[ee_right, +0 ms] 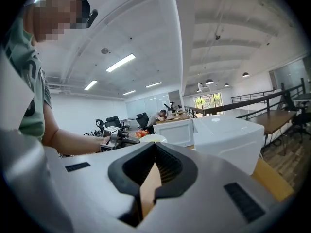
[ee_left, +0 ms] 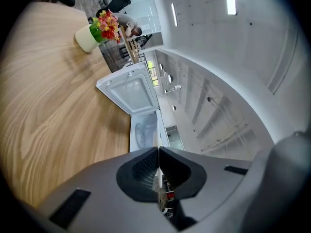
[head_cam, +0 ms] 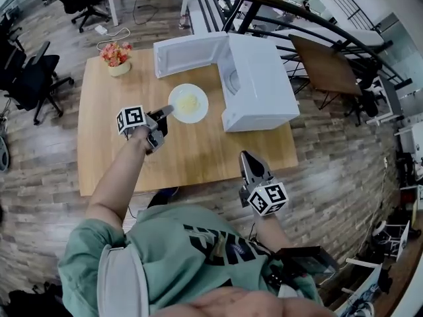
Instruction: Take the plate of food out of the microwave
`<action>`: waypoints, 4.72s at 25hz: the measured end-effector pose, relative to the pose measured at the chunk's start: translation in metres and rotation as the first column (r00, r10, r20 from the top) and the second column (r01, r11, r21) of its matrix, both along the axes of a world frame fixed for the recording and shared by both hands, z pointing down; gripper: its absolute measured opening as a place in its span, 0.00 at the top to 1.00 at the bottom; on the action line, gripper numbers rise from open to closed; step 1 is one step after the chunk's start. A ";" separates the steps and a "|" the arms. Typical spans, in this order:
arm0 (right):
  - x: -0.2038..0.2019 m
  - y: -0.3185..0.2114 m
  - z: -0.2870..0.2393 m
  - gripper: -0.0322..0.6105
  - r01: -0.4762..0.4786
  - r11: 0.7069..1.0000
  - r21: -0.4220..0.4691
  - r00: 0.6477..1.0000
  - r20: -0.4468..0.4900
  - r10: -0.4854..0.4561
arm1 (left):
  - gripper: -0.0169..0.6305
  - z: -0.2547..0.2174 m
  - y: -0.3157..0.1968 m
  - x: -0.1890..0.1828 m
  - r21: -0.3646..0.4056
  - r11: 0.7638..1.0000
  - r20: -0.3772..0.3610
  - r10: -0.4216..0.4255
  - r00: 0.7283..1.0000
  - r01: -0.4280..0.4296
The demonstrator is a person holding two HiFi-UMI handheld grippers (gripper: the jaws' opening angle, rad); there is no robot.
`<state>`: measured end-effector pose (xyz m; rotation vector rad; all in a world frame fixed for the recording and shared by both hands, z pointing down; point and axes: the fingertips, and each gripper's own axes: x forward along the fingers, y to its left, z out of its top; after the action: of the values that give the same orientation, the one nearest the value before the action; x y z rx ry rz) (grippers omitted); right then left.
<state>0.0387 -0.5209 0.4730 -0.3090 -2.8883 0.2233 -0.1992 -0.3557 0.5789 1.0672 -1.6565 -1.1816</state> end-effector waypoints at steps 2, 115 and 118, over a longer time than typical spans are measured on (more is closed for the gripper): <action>0.011 -0.005 0.000 0.94 0.007 1.000 -0.002 1.000 0.003 -0.007 | 0.96 -0.002 0.014 0.012 -0.012 0.999 0.003 -0.031 1.000 0.031; -0.350 0.324 0.071 0.94 0.342 0.939 -0.032 0.937 -0.070 -0.343 | 0.84 0.041 0.413 -0.181 -0.437 0.820 0.526 -0.101 0.844 0.371; -0.327 0.316 0.056 0.94 0.300 0.954 -0.028 0.953 -0.043 -0.301 | 0.84 0.010 0.390 -0.154 -0.344 0.890 0.575 -0.054 0.816 0.301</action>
<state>-0.2886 -0.2049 0.5293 -0.7290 -2.7460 0.2032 -0.3533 0.0343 0.5889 1.0352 -2.3836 -0.5796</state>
